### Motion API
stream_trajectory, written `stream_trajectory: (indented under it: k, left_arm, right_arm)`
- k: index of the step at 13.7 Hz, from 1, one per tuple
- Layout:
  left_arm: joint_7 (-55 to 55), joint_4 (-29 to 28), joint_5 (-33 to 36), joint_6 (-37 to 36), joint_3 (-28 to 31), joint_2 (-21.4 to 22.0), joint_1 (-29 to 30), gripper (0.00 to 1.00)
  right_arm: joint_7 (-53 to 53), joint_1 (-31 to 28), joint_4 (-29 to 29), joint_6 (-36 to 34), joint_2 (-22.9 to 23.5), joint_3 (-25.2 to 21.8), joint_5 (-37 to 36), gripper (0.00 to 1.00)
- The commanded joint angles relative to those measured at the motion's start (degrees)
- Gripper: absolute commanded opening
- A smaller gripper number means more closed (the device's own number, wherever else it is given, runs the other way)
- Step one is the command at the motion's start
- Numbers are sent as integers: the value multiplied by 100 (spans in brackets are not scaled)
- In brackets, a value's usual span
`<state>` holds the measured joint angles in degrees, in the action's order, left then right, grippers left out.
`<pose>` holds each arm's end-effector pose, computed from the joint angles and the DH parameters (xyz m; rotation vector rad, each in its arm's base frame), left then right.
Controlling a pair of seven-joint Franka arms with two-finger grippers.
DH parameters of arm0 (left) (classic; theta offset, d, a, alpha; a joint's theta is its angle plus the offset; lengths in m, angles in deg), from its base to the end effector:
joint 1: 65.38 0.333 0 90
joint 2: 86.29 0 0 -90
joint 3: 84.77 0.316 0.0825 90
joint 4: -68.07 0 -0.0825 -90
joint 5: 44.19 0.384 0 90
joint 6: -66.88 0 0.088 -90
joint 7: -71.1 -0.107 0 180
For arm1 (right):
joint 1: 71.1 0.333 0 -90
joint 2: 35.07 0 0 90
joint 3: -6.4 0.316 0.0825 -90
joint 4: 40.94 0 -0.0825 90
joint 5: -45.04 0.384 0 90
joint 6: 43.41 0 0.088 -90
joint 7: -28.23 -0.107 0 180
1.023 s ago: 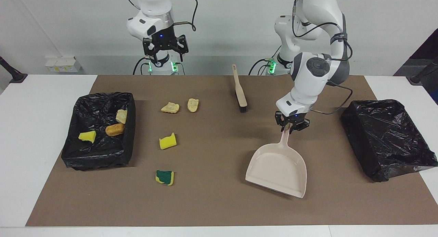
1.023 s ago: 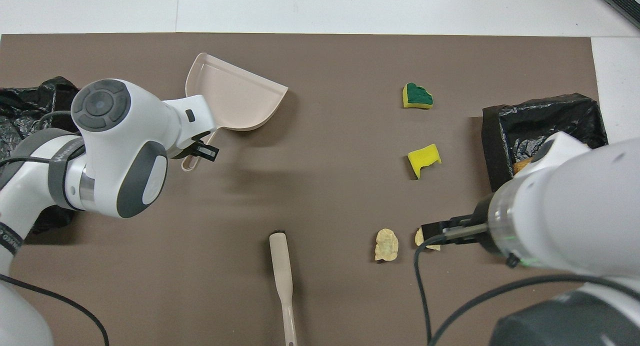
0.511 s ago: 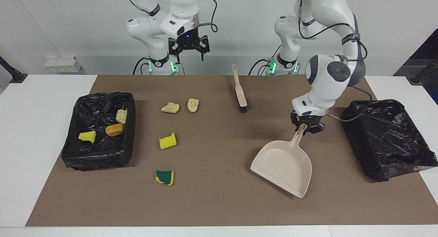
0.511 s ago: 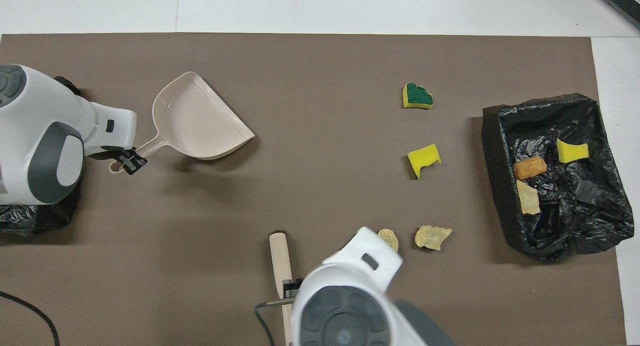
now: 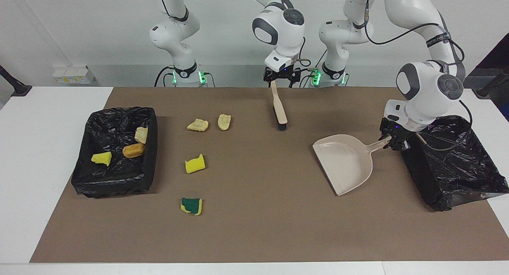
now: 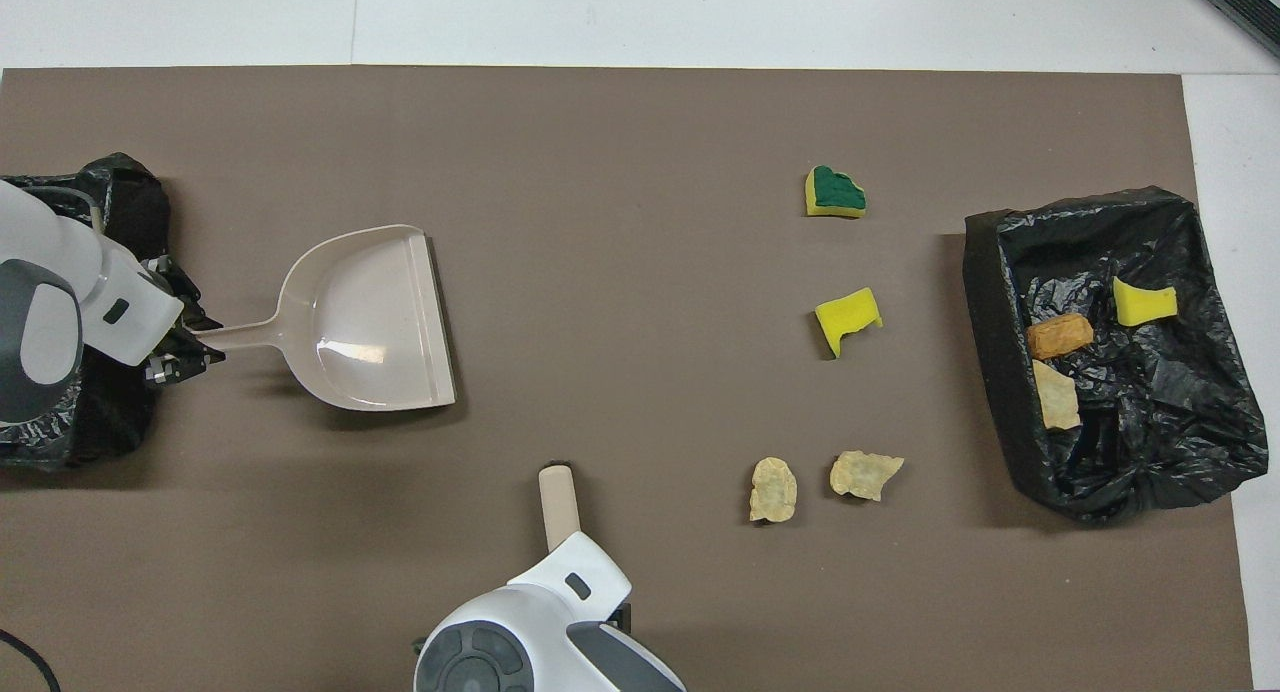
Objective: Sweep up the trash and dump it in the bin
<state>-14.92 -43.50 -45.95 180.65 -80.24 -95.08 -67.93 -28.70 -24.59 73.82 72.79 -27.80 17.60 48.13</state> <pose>0.5777 0.0168 0.3937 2.2792 -2.0254 -0.1095 0.3026 0.4804 0.3884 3.0914 -0.0200 -0.1768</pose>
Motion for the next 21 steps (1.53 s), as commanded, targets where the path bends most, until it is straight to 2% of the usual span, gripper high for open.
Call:
stream_trajectory:
  k: [1, 5, 6, 7, 10, 11, 13, 15, 18, 21]
  left_arm:
    - [-556, -575, -61, 347, -67, 369, -60, 0]
    - [-530, -901, -61, 576, -67, 536, -297, 0]
    - [-512, -945, -61, 585, -67, 571, -315, 0]
    - [-512, -963, -61, 585, -67, 580, -350, 0]
    - [-512, -972, -61, 594, -67, 589, -447, 0]
    - [-512, -972, -61, 585, -67, 589, -447, 0]
    - [-512, -972, -61, 576, -67, 589, -447, 0]
    - [-495, -972, -61, 576, -67, 589, -447, 0]
    - [-389, -963, -61, 576, -93, 581, -465, 0]
    - [110, -946, -61, 550, -93, 589, -745, 0]
  right_arm:
    - [-107, 217, 677, 341, -271, -48, 51, 97]
    - [-151, 314, 1127, 729, -367, -48, 60, 95]
    - [-142, 314, 1171, 729, -385, -48, 60, 90]
    - [-125, 314, 1180, 729, -394, -48, 60, 81]
    - [7, 288, 1198, 729, -385, -48, 77, 34]
    - [7, 279, 1198, 729, -376, -48, 77, 22]
    - [7, 262, 1189, 755, -367, -48, 112, 14]
    - [16, 262, 1180, 833, -341, -48, 174, 0]
    - [-72, 244, 1127, 983, -297, -74, 165, 0]
    - [7, -185, 1119, 887, -463, -92, 157, 0]
